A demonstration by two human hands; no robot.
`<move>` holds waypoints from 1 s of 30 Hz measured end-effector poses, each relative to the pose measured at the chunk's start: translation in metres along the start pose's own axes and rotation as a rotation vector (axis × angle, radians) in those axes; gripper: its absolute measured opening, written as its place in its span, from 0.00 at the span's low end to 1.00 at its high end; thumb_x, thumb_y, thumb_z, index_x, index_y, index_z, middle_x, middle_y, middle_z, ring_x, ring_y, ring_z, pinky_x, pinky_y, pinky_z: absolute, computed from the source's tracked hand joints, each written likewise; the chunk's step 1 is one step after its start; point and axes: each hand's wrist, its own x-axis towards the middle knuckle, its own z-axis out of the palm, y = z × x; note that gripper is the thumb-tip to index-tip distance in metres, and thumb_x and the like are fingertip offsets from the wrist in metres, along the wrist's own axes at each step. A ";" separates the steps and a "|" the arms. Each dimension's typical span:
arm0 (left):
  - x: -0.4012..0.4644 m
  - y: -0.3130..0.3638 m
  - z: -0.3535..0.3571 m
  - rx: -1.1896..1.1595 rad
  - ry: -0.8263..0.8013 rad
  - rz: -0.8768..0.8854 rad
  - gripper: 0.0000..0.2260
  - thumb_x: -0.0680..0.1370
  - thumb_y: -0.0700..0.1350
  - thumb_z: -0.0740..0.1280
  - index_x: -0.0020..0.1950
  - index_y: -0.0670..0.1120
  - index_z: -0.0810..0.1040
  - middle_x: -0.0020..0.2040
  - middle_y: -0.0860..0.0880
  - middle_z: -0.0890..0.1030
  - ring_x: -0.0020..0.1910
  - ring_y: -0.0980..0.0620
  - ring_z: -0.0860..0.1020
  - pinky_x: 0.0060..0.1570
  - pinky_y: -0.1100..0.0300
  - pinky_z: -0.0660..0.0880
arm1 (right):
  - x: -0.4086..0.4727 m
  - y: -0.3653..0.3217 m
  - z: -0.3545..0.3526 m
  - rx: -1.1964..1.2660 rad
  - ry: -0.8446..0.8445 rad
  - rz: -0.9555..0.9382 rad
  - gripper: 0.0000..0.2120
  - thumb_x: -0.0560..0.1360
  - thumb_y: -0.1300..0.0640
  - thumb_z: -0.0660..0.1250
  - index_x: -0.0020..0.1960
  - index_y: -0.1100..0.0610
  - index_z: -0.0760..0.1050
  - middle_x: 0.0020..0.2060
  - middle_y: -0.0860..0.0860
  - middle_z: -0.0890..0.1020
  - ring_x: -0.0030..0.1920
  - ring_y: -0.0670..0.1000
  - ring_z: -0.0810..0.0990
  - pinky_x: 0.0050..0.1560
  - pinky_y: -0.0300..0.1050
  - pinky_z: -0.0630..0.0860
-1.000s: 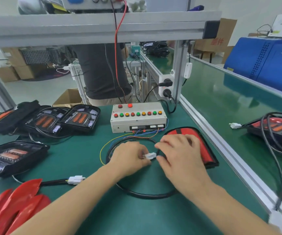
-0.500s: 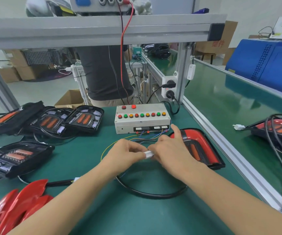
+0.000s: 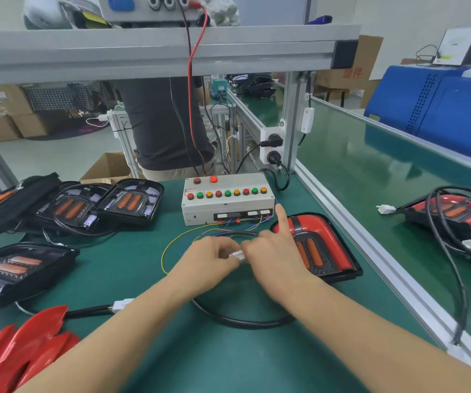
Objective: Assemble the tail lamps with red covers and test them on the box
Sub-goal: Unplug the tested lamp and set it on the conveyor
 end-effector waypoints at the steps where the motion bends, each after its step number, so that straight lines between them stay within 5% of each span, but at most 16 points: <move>1: -0.001 -0.001 0.000 -0.069 -0.023 -0.006 0.05 0.75 0.42 0.67 0.46 0.49 0.82 0.42 0.46 0.82 0.42 0.51 0.76 0.48 0.54 0.74 | 0.000 0.001 0.000 -0.010 0.003 -0.006 0.13 0.76 0.63 0.56 0.53 0.55 0.77 0.43 0.52 0.82 0.53 0.57 0.78 0.65 0.62 0.23; 9: 0.006 -0.005 -0.001 -0.132 -0.012 -0.026 0.14 0.70 0.38 0.63 0.43 0.53 0.85 0.26 0.52 0.70 0.25 0.56 0.62 0.30 0.63 0.62 | 0.000 -0.003 0.000 -0.010 0.009 -0.007 0.12 0.76 0.63 0.55 0.50 0.54 0.76 0.39 0.51 0.82 0.48 0.56 0.80 0.63 0.61 0.20; 14: 0.006 -0.011 -0.004 -0.137 -0.143 -0.023 0.22 0.73 0.40 0.64 0.42 0.70 0.81 0.39 0.51 0.77 0.39 0.54 0.68 0.43 0.58 0.64 | -0.002 -0.004 0.000 -0.017 0.007 -0.009 0.12 0.76 0.63 0.55 0.49 0.54 0.76 0.38 0.51 0.82 0.47 0.56 0.81 0.65 0.60 0.22; 16: 0.006 -0.013 -0.003 -0.051 -0.085 -0.010 0.23 0.74 0.38 0.61 0.46 0.69 0.81 0.36 0.53 0.74 0.35 0.54 0.67 0.41 0.59 0.66 | -0.001 -0.004 0.000 -0.022 0.016 -0.012 0.13 0.76 0.63 0.55 0.48 0.54 0.77 0.38 0.51 0.82 0.47 0.56 0.81 0.65 0.60 0.22; 19: 0.005 -0.015 0.001 0.091 -0.006 0.023 0.23 0.76 0.37 0.58 0.60 0.62 0.78 0.39 0.54 0.68 0.45 0.52 0.67 0.53 0.54 0.69 | 0.000 -0.001 0.000 -0.052 0.006 0.000 0.13 0.77 0.62 0.55 0.49 0.55 0.78 0.40 0.51 0.82 0.49 0.56 0.80 0.65 0.63 0.24; 23: 0.007 -0.013 0.004 0.308 -0.096 0.045 0.27 0.74 0.47 0.64 0.73 0.58 0.64 0.65 0.56 0.68 0.67 0.54 0.61 0.67 0.54 0.53 | -0.004 0.000 0.003 -0.004 -0.084 -0.061 0.16 0.77 0.61 0.60 0.64 0.56 0.71 0.57 0.53 0.77 0.64 0.57 0.70 0.61 0.68 0.23; 26: 0.008 -0.016 -0.014 0.017 -0.019 -0.013 0.30 0.62 0.52 0.67 0.65 0.57 0.74 0.65 0.58 0.72 0.67 0.55 0.67 0.70 0.55 0.58 | -0.014 0.012 0.000 0.151 -0.045 -0.065 0.33 0.73 0.62 0.65 0.75 0.54 0.57 0.70 0.51 0.65 0.72 0.53 0.60 0.66 0.69 0.27; 28: 0.010 -0.027 -0.034 -0.112 0.210 -0.056 0.16 0.65 0.46 0.68 0.52 0.55 0.79 0.53 0.55 0.79 0.57 0.52 0.76 0.62 0.56 0.69 | -0.024 0.029 -0.007 0.307 0.000 -0.027 0.38 0.71 0.62 0.66 0.76 0.50 0.54 0.74 0.48 0.58 0.75 0.48 0.54 0.70 0.67 0.33; 30: 0.012 -0.043 -0.048 0.026 0.330 -0.142 0.07 0.70 0.41 0.68 0.45 0.52 0.79 0.43 0.53 0.80 0.48 0.48 0.79 0.51 0.57 0.73 | -0.037 0.050 -0.012 0.437 0.075 0.084 0.36 0.71 0.58 0.66 0.76 0.48 0.56 0.75 0.46 0.58 0.75 0.48 0.55 0.75 0.62 0.43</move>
